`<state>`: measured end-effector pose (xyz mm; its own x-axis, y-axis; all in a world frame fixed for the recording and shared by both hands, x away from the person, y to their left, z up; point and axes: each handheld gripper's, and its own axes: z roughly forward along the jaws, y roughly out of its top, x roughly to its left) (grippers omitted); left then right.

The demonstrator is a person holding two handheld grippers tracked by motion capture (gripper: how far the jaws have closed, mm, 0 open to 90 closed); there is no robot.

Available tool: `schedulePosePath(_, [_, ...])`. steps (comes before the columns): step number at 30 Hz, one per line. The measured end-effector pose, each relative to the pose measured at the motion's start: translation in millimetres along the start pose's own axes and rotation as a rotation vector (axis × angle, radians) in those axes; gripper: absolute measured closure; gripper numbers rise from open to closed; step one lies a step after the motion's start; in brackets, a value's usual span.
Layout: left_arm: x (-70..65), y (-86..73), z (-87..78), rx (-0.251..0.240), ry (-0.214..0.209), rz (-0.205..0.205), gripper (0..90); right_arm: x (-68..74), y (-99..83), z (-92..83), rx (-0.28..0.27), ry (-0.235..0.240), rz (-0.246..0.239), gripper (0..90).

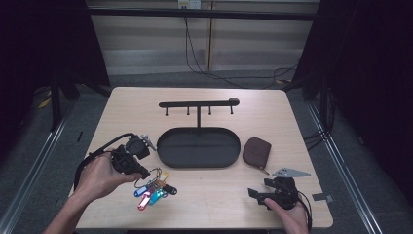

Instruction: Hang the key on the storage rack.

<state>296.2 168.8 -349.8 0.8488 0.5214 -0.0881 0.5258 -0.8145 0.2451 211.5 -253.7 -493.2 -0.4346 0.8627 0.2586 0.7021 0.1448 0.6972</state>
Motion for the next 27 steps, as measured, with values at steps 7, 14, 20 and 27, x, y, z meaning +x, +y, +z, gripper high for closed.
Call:
schedulePosePath(7, [0.2,4.7,-10.8,0.013,0.024,0.013,88.0,0.5,-0.1,0.4,0.005,0.002,0.0,18.8])
schedulePosePath(14, [-2.0,9.5,-22.5,-0.001,0.035,0.029,88.0,0.0,0.0,0.2,0.004,0.002,0.005,18.8])
schedulePosePath(20, [-3.9,14.1,-32.7,-0.004,0.042,0.029,88.1,0.1,0.1,0.4,0.005,0.004,0.003,18.8])
schedulePosePath(27, [-1.6,18.4,-42.0,-0.018,0.032,0.024,88.1,-0.3,0.1,0.4,0.006,0.002,0.004,18.8])
